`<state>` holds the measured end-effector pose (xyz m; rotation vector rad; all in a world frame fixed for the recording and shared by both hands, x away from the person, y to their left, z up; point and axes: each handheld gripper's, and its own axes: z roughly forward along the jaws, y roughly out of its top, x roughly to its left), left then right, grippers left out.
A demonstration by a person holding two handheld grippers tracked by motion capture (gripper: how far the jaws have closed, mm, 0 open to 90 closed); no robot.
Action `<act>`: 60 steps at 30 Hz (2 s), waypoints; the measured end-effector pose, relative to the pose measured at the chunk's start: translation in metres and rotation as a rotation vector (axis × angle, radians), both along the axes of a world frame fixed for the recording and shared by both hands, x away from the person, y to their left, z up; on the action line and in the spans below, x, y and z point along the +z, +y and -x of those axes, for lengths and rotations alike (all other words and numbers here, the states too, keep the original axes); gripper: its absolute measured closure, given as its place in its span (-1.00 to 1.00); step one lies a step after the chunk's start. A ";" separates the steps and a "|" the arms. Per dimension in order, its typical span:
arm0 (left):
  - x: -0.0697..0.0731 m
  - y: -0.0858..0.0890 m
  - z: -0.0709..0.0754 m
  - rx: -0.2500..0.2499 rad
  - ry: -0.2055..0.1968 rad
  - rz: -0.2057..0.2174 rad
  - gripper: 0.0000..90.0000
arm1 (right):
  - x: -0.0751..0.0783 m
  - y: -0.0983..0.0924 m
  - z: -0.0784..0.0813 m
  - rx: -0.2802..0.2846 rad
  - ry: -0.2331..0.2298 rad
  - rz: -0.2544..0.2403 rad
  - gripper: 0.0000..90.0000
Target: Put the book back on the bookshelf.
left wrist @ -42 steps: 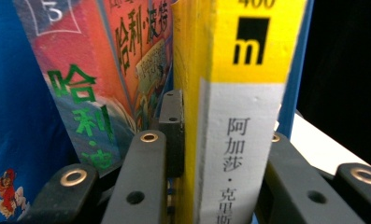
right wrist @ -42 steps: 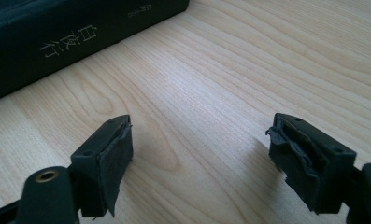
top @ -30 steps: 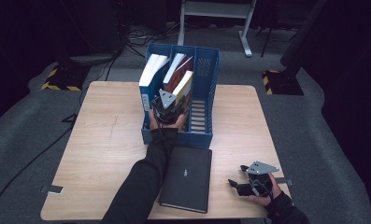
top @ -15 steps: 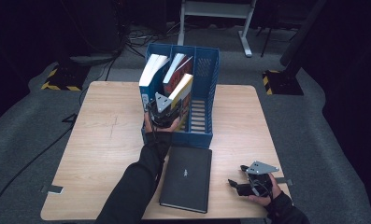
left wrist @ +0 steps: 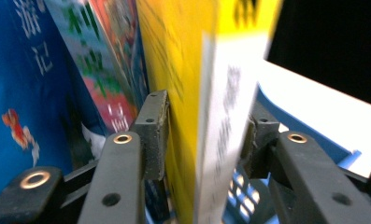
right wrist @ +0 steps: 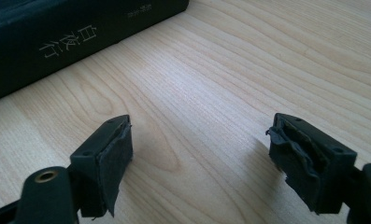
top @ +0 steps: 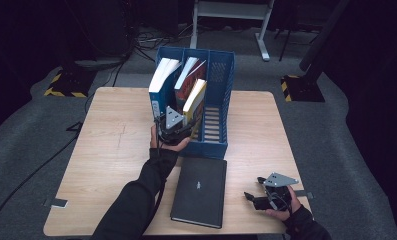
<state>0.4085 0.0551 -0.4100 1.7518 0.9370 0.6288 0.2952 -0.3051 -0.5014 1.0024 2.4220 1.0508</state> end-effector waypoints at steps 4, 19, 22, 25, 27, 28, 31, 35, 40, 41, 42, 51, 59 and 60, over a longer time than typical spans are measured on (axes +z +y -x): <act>-0.005 0.006 0.006 -0.034 0.018 -0.012 0.29 | 0.000 0.000 0.000 0.000 0.000 0.000 -0.52; -0.015 0.011 0.006 -0.092 0.069 -0.050 0.49 | 0.000 0.000 0.000 0.000 0.001 0.000 -0.52; -0.013 0.007 0.003 -0.074 0.072 -0.068 0.51 | 0.000 0.000 0.000 0.000 0.001 0.000 -0.52; -0.012 0.004 -0.004 -0.059 0.082 -0.064 0.51 | 0.000 0.000 0.000 0.001 0.001 -0.001 -0.52; -0.012 0.001 -0.006 -0.059 0.082 -0.061 0.49 | 0.000 0.000 0.000 0.000 0.001 -0.001 -0.52; -0.011 -0.001 -0.006 -0.057 0.079 -0.069 0.49 | 0.000 0.000 0.000 0.000 0.001 0.000 -0.52; -0.012 -0.007 -0.011 -0.028 0.077 -0.109 0.50 | 0.000 0.000 0.000 0.000 0.001 -0.001 -0.52; -0.011 -0.008 -0.019 0.007 0.086 -0.110 0.52 | 0.000 0.000 0.000 0.000 0.000 0.001 -0.52; -0.008 -0.013 -0.027 0.039 0.093 -0.138 0.52 | 0.000 0.000 0.000 0.001 0.000 0.001 -0.52; -0.008 -0.014 -0.028 0.042 0.093 -0.140 0.52 | 0.000 0.000 0.000 0.000 0.000 0.001 -0.52; -0.008 -0.015 -0.029 0.047 0.092 -0.139 0.52 | 0.000 0.000 0.000 0.000 0.000 0.001 -0.52; -0.008 -0.019 -0.029 0.060 0.086 -0.147 0.47 | 0.000 0.000 0.000 0.000 0.000 0.001 -0.52; -0.005 -0.005 -0.010 -0.016 0.056 -0.154 0.40 | 0.000 0.000 0.000 0.000 0.000 0.001 -0.52; -0.005 -0.003 -0.007 -0.026 0.053 -0.145 0.40 | 0.000 0.000 0.000 0.001 0.000 0.000 -0.53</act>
